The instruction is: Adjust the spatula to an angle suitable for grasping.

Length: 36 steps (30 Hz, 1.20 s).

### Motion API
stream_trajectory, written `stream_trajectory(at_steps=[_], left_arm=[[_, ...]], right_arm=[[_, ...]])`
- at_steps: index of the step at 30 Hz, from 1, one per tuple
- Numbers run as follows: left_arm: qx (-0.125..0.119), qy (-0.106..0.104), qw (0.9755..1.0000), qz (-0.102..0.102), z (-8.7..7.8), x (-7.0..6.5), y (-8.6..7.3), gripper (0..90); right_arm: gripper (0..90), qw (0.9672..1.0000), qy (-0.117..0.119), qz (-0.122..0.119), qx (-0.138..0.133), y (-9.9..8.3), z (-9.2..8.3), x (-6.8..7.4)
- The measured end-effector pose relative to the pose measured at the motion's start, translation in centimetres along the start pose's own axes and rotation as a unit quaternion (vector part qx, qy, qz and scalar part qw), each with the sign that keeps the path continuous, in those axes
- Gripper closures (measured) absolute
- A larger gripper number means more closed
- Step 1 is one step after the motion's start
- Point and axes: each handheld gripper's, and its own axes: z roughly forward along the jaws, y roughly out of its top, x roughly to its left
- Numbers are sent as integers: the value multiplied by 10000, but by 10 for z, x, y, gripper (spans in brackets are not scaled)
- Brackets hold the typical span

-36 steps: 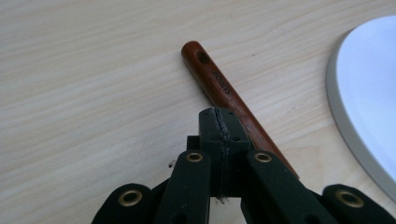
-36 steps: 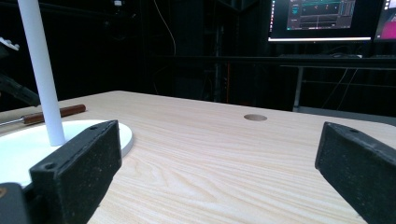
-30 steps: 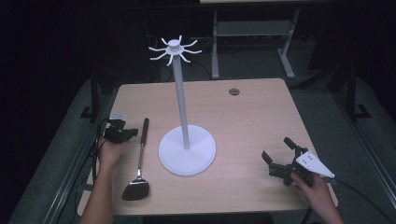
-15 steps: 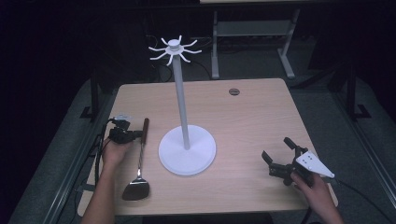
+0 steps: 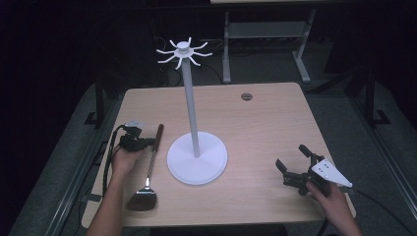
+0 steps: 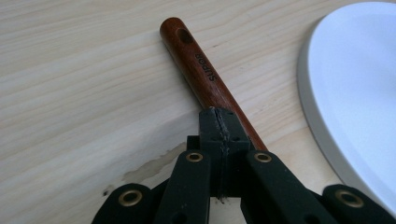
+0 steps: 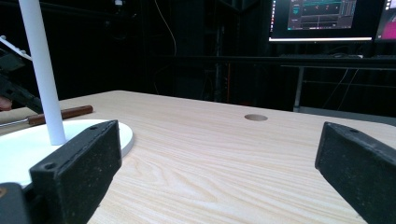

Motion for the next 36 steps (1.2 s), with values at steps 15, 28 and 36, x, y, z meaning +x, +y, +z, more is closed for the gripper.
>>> stream_trajectory(at_steps=[15,28,36], left_arm=[[33,-235,9996,158,9,-16,5,898],[96,-365,9988,301,14,-25,7,898],[117,-361,9989,293,11,-27,8,898]], right_arm=[[0,10000,2,-2,2,0,0,0],[0,10000,-1,0,0,0,0,0],[1,10000,0,0,0,0,0,0]])
